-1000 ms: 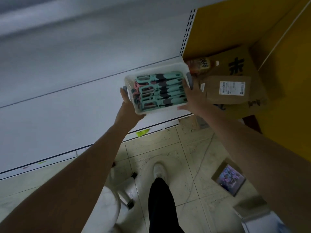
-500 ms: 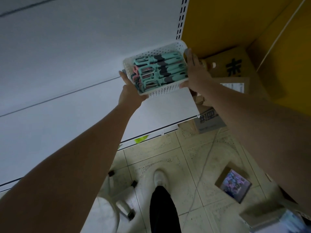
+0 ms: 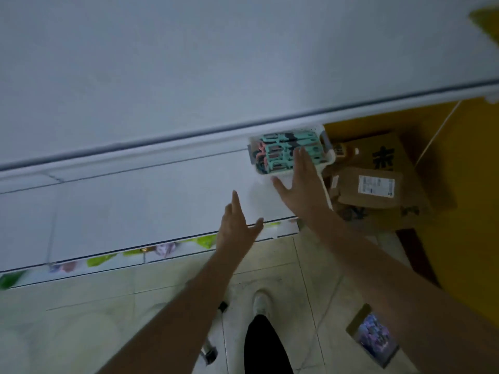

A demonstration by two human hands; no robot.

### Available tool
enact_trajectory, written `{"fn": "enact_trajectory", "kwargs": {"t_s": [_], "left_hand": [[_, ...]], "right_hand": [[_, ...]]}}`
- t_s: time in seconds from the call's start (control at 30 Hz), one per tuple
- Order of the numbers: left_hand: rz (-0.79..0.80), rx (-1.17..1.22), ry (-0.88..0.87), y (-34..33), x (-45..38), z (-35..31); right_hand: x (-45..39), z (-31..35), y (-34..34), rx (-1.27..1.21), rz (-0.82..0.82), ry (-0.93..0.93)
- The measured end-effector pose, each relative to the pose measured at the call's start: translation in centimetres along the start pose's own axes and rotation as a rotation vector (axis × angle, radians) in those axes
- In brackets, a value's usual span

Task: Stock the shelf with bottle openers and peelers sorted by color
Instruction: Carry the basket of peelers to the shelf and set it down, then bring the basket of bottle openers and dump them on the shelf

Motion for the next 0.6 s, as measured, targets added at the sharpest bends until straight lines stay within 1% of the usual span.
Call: {"fn": "enact_trajectory", "kwargs": {"t_s": [0.1, 0.17, 0.3, 0.47, 0.6], "left_hand": [[-0.080, 0.063, -0.038, 3.9, 7.3, 2.6], [-0.149, 0.091, -0.040, 7.1, 12.2, 5.1], [-0.361, 0.113, 0.005, 14.8, 22.0, 11.3], [-0.624, 0.236, 0.117, 23.8, 36.3, 20.2], [-0.798, 0.301, 0.278, 27.5, 48.9, 28.6]], "right_hand": [[5.2, 7.7, 1.0, -0.127, 0.020, 0.096], [8.8, 13.5, 1.0, -0.176, 0.077, 0.180], [17.1, 26.1, -0.5, -0.269, 0.190, 0.392], [31.1, 42.4, -4.0, -0.349, 0.351, 0.661], [44.3, 53.1, -7.2, -0.408, 0.475, 0.863]]}}
Point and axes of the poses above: each hand's wrist, its own x-axis away from the middle knuckle, its own y-axis out of the back of the hand, z = x × y, the point moved 10 cm from there along -x, towards the middle knuckle, and after that the axes turned 3 degrees about -y, right-handed, at the moved point
